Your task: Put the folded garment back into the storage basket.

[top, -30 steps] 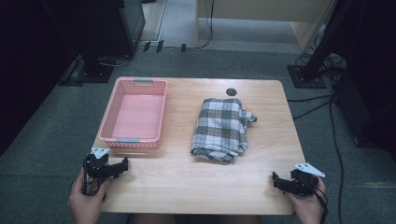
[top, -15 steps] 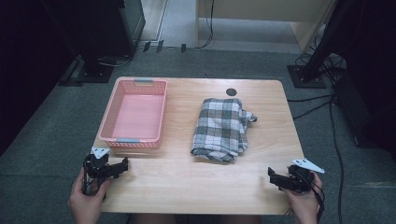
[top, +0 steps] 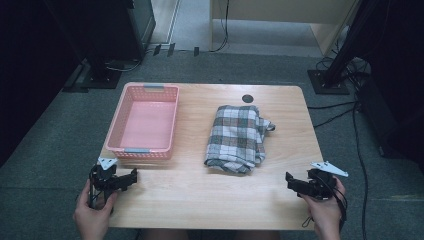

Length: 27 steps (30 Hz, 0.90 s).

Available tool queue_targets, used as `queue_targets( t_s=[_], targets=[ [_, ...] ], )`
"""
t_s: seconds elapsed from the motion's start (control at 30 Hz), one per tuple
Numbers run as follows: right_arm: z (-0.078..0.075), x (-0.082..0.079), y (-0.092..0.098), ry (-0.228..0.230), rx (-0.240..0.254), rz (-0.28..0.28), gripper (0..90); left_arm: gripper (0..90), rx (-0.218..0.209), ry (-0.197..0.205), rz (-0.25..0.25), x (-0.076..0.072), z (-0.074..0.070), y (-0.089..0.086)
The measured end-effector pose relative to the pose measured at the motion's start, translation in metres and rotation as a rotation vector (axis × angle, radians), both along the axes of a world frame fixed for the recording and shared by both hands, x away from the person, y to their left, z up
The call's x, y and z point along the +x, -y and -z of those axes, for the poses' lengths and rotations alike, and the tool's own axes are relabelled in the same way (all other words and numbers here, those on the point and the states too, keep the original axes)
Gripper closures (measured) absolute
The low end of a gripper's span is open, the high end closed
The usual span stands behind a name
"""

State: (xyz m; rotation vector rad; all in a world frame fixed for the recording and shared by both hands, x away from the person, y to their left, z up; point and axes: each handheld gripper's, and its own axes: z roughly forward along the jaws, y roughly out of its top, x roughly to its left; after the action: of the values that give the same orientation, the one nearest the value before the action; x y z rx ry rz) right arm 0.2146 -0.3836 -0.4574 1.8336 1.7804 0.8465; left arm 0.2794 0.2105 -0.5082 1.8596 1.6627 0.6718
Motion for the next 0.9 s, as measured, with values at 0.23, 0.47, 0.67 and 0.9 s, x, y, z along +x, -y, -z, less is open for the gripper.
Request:
queue_targets(
  t_s=[0.23,0.47,0.67,0.9],
  targets=[
    [-0.018,0.009,-0.009,0.022,0.002,-0.023,0.6,0.0,0.001,-0.001,0.0,0.0,0.0,0.0],
    [-0.031,0.019,-0.017,0.029,0.007,-0.032,0.6,0.0,-0.002,0.001,-0.002,0.0,0.0,0.0],
    [-0.038,0.029,-0.024,0.029,0.022,-0.04,0.6,0.0,-0.002,0.001,-0.001,0.0,0.0,0.0],
    [-0.041,0.041,-0.034,0.024,0.023,-0.053,0.6,0.0,-0.002,0.002,-0.001,0.0,0.0,0.0]
  ],
)
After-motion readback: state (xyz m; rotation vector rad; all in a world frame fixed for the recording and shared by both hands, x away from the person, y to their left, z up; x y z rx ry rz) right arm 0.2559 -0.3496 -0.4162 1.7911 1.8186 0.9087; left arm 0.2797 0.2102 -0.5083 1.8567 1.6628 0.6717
